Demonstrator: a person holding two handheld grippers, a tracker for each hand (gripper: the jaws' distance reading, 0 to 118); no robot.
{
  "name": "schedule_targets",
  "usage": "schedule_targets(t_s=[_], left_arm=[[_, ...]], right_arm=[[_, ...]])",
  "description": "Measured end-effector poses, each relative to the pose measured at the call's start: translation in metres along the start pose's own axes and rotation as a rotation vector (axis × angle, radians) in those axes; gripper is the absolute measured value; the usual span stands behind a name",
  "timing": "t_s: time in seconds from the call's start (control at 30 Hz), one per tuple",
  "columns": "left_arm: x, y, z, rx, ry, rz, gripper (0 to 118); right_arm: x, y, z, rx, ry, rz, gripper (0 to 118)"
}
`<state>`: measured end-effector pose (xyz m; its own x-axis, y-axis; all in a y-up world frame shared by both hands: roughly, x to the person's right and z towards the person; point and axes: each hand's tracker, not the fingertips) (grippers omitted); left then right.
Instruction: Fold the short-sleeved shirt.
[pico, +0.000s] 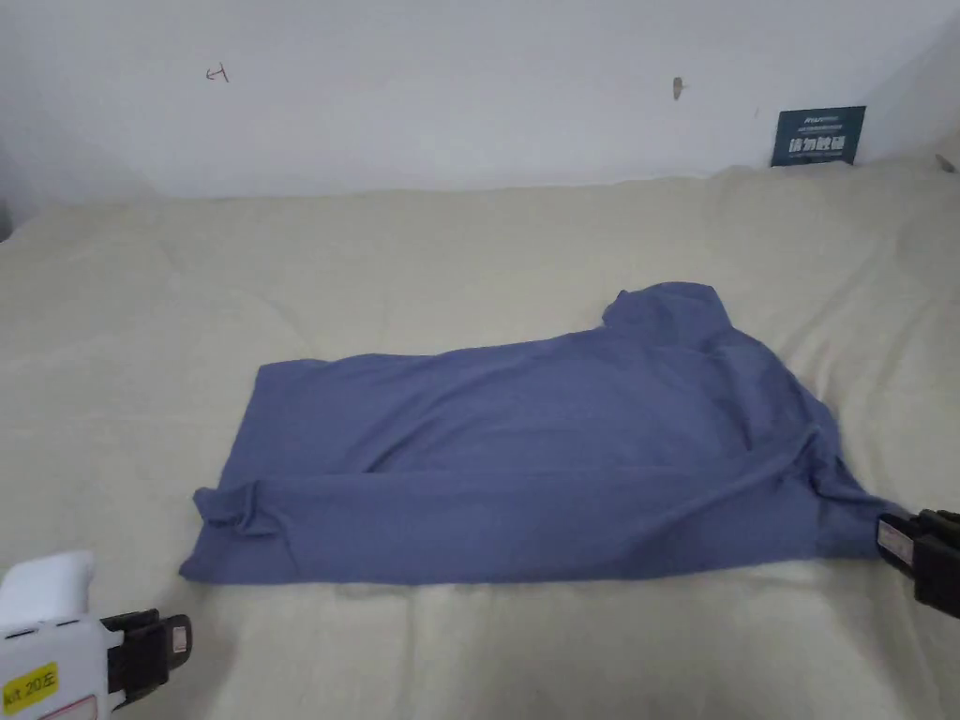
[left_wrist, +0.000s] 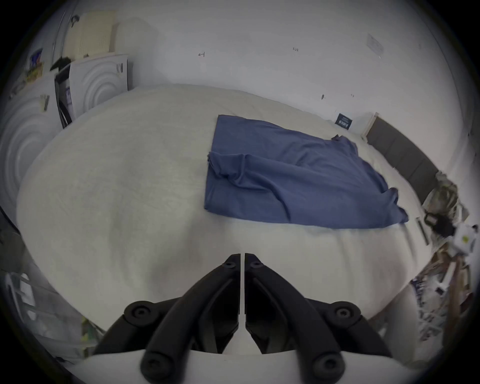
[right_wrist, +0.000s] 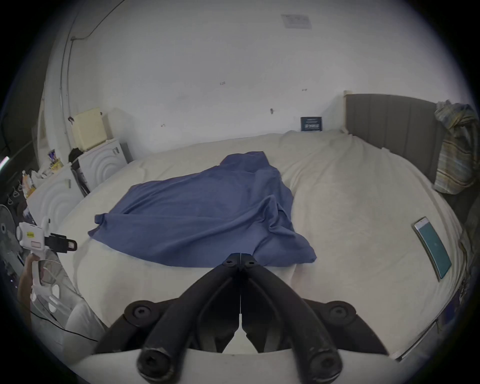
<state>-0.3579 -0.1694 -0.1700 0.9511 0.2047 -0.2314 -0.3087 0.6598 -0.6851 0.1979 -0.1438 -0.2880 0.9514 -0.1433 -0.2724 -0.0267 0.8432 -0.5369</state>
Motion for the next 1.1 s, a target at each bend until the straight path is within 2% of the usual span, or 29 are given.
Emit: schedule_targets(t_s=[0.03, 0.1, 0.2, 0.3, 0.33, 0.37, 0.4, 0.43, 0.47, 0.5, 0.53, 0.67, 0.8, 0.83, 0.87, 0.9, 0.93, 1.0, 1.03, 1.1], left_arm=[[0.006, -0.001, 0.001, 0.031, 0.107, -0.046, 0], [0.006, 0.003, -0.011, 0.019, 0.155, -0.131, 0], [0.007, 0.016, -0.013, 0.034, 0.097, -0.091, 0], [0.005, 0.036, -0.018, 0.070, 0.103, -0.092, 0], [0.001, 0.047, -0.023, 0.063, 0.103, -0.070, 12], [-0.007, 0.054, -0.031, 0.053, 0.079, -0.023, 12], [-0.015, 0.062, -0.040, 0.029, 0.023, 0.050, 19], [-0.021, 0.068, -0.050, 0.002, -0.009, 0.091, 40], [-0.025, 0.071, -0.059, -0.022, 0.000, 0.105, 72], [-0.025, 0.073, -0.066, -0.054, 0.038, 0.089, 92], [-0.024, 0.073, -0.071, -0.062, 0.071, 0.066, 97], [-0.023, 0.068, -0.100, -0.134, 0.096, 0.020, 97], [-0.020, 0.069, -0.098, -0.128, 0.114, -0.026, 95], [-0.019, 0.068, -0.098, -0.139, 0.129, -0.057, 87], [-0.017, 0.066, -0.096, -0.128, 0.171, -0.095, 75], [-0.003, 0.058, -0.085, -0.090, 0.193, -0.123, 55], [0.000, 0.056, -0.079, -0.049, 0.174, -0.129, 11], [0.000, 0.055, -0.076, -0.033, 0.170, -0.081, 8], [-0.008, 0.059, -0.079, -0.042, 0.104, -0.052, 8], [-0.004, 0.058, -0.079, -0.046, 0.168, -0.098, 8]], right_arm=[[-0.001, 0.000, -0.001, -0.014, 0.054, 0.017, 0], [0.001, -0.001, -0.005, -0.036, 0.078, -0.009, 0], [-0.001, 0.000, -0.009, -0.035, 0.064, -0.008, 0], [0.001, 0.000, -0.012, -0.039, 0.064, -0.022, 0], [0.000, -0.001, -0.013, -0.044, 0.062, -0.025, 0], [0.000, -0.002, -0.014, -0.048, 0.055, -0.020, 0], [-0.001, -0.005, -0.015, -0.053, 0.049, -0.006, 0], [-0.004, -0.005, -0.015, -0.057, 0.049, 0.000, 0], [-0.004, -0.007, -0.016, -0.062, 0.056, 0.000, 0], [-0.003, -0.010, -0.016, -0.069, 0.064, -0.003, 0], [-0.004, -0.012, -0.016, -0.077, 0.069, -0.005, 0], [0.000, -0.015, -0.021, -0.096, 0.064, -0.001, 0], [0.004, -0.015, -0.022, -0.106, 0.063, -0.004, 0], [0.006, -0.012, -0.025, -0.108, 0.060, -0.007, 0], [0.007, -0.013, -0.025, -0.108, 0.056, -0.013, 0], [0.009, -0.014, -0.024, -0.106, 0.054, -0.021, 0], [0.011, -0.016, -0.023, -0.105, 0.052, -0.026, 0], [0.015, -0.014, -0.028, -0.108, 0.042, -0.026, 0], [0.017, -0.014, -0.030, -0.115, 0.028, -0.014, 0], [0.022, -0.010, -0.037, -0.121, 0.004, 0.028, 0]])
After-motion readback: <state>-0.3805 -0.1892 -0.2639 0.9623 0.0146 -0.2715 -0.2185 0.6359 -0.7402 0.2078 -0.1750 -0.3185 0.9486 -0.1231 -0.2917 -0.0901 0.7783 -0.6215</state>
